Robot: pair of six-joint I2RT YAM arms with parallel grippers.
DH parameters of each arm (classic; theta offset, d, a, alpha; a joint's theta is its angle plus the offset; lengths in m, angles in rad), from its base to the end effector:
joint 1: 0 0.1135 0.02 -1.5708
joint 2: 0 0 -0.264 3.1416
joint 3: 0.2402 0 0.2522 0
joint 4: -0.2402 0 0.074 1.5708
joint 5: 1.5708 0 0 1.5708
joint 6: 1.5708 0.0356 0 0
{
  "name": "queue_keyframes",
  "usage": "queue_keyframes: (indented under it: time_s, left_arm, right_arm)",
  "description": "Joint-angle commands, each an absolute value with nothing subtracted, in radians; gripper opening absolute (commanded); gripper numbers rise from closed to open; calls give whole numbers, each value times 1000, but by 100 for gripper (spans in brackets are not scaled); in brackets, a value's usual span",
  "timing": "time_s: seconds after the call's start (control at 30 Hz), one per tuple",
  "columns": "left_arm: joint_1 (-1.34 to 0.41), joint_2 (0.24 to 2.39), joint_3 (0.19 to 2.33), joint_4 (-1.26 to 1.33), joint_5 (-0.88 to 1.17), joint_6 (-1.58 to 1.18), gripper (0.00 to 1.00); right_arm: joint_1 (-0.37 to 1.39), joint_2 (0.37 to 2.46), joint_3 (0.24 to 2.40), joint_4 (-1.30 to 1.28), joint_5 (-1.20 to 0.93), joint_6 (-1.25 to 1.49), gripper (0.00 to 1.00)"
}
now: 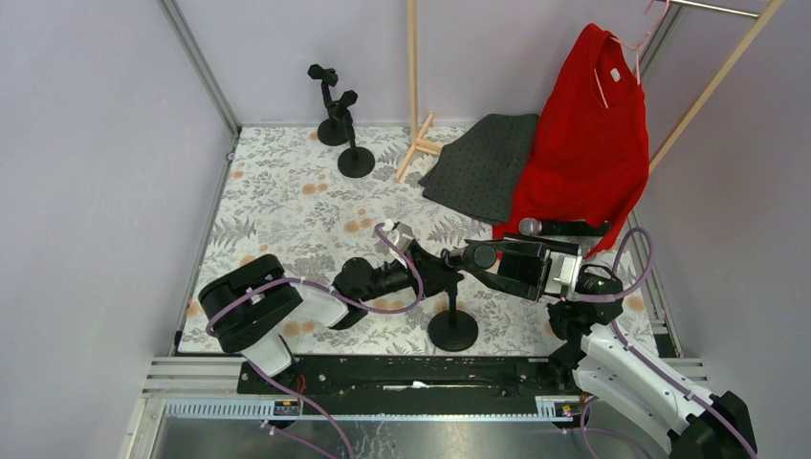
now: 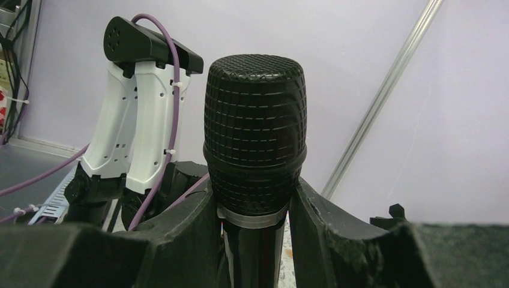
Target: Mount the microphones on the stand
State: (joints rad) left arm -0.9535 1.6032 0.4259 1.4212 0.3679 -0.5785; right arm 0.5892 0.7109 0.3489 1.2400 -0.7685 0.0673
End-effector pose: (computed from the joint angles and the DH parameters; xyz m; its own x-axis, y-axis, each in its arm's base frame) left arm 0.1527 -0.2373 0.2000 -0.4094 -0.3046 -0.8600 0.8827 0.1062 -0.4579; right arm 0.0976 0.0950 0.3318 0.5866 0.4502 -0.6732 -0.8099 0.3215 -0.4907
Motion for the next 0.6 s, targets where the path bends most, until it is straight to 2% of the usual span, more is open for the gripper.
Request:
queue_keyframes:
  time_s: [0.0, 0.3, 0.57]
  left_arm:
    - [-959, 1540, 460, 1609, 409, -614, 0]
    - [-959, 1523, 463, 1610, 451, -599, 0]
    - [-959, 1481, 429, 1609, 455, -552, 0]
  right_arm:
    - [592, 705, 305, 1197, -759, 0, 0]
    - [591, 668, 279, 945, -774, -213, 0]
    - [591, 689, 278, 886, -745, -195, 0]
